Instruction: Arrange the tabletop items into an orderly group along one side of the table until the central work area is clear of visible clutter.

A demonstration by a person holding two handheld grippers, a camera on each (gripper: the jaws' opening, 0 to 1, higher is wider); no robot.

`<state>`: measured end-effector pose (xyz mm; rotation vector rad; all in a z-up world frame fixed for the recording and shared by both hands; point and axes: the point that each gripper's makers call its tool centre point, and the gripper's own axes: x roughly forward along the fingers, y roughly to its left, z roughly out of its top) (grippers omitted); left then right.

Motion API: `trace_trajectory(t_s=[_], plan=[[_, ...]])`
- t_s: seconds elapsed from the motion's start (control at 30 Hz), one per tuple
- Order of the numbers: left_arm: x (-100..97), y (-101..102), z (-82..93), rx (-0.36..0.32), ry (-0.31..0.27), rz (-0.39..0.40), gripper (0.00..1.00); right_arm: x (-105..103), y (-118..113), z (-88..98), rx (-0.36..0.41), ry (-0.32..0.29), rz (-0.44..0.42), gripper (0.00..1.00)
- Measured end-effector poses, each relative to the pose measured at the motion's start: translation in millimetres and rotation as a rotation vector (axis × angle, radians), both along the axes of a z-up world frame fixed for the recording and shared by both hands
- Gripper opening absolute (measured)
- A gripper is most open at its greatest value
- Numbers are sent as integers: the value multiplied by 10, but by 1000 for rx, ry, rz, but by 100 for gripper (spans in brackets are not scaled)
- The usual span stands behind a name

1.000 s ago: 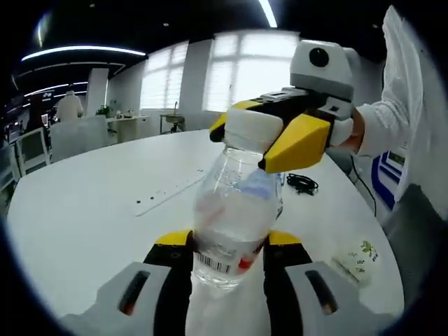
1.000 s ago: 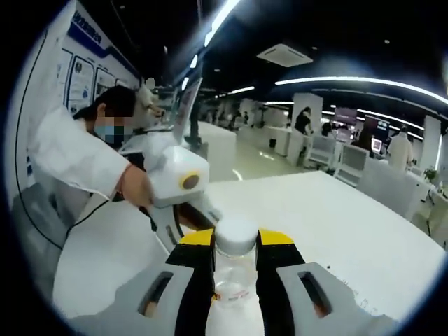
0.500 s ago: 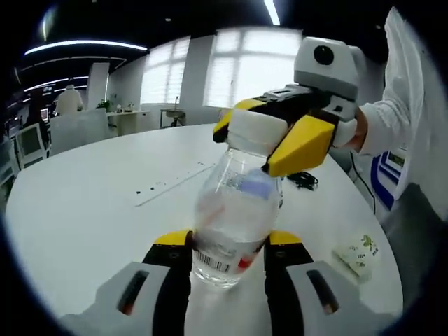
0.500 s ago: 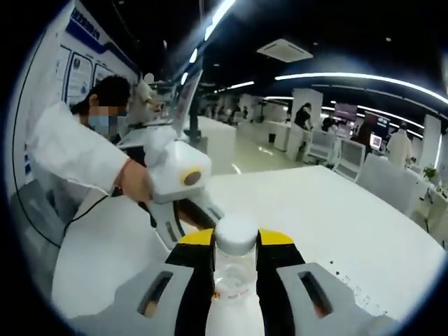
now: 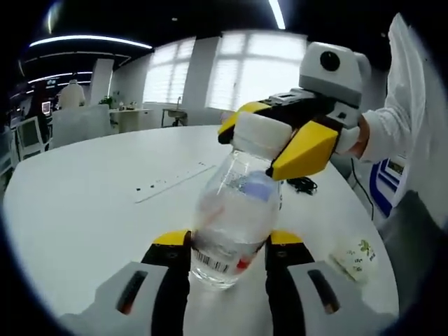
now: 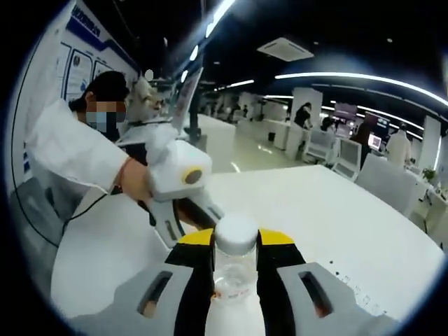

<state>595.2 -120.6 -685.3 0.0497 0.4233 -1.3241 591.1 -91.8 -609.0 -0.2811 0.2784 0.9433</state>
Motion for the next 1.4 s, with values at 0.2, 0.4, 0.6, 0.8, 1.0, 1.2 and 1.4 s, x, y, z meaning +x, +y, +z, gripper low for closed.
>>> trace_trajectory(t_s=[0.2,0.4,0.6,0.8,1.0,1.2,1.4], plan=[[1,-13,-10,9,1,-1,49,30,-12,-2,0,11,-7,20],[-12,-15,1,19,-3,2,52,64,-26,-6,-6,6,-15,21],[9,-4,17,19,-5,11,55,91,-42,-12,-4,14,-26,26],[30,3,33,17,-9,19,55,116,-48,-9,16,23,-36,30],[32,8,43,14,-3,25,59,126,-60,-9,21,23,-48,43],[30,48,38,21,25,46,66,126,-83,-14,38,42,-59,49],[9,104,8,35,85,75,75,102,-147,-29,77,91,-81,57]])
